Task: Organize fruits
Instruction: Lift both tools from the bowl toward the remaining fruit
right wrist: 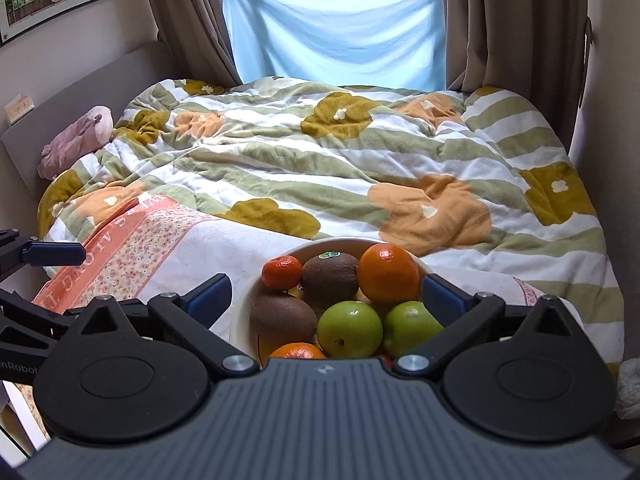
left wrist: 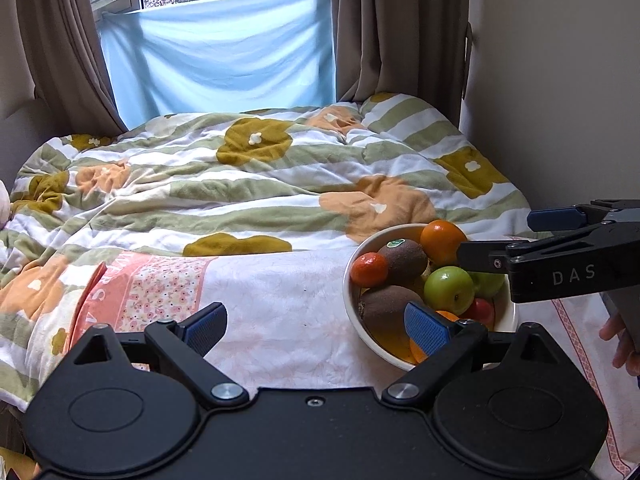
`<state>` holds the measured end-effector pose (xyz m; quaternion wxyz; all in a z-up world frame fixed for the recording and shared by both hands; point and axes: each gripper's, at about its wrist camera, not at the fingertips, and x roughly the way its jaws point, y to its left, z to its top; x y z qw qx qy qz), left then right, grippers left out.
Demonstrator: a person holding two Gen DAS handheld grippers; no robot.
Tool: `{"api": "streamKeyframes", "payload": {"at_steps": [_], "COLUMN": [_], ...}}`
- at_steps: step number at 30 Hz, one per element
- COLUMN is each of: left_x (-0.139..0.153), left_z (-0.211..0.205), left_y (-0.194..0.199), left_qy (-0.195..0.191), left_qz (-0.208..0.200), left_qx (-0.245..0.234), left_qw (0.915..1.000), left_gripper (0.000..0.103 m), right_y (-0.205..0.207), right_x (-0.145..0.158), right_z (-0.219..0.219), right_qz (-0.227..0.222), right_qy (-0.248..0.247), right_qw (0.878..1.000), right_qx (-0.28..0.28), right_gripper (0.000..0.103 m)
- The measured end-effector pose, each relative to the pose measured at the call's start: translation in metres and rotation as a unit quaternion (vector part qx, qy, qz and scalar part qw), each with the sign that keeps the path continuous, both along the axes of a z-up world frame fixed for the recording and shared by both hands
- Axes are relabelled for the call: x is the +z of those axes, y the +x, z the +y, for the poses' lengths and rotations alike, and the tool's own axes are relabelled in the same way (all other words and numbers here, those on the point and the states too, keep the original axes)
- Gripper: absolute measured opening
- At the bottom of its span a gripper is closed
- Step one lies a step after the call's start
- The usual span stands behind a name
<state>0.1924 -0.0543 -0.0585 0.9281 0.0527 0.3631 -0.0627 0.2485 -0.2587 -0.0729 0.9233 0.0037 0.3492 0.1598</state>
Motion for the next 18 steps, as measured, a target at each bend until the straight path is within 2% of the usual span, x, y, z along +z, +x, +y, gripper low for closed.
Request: {"api": "streamKeyframes", "payload": {"at_steps": [8,12,18], "left_x": [0.026,0.031,0.031], "left_z": [0.011,0.02,0.033], "left_y": [-0.039,-0.057,-0.082], "left_qy": [0.0,-0.006,-0.006], "left_qz": [-0.043,-0.047,-0.055], "left_qx": [-0.008,-0.027,-0.061], "left_qw": [0.9991,0.9985,0.9966], "left_gripper": [0.103,0.103,0.103], "right_y": [-0.048,-0.076,-0.114], "right_x": [0.033,0.046,0.05], "right_z": [0.001,0.009,0.019], "right_qz": [-0.017,-0.025,-0.022], "right_qy": [-0.013,-0.026,-0.004], "right_qw": [0.999,0.997,0.995], "right_qx": [-0.038,-0.062,-0.1], "right_gripper": [0.103,0.103,0.103]}}
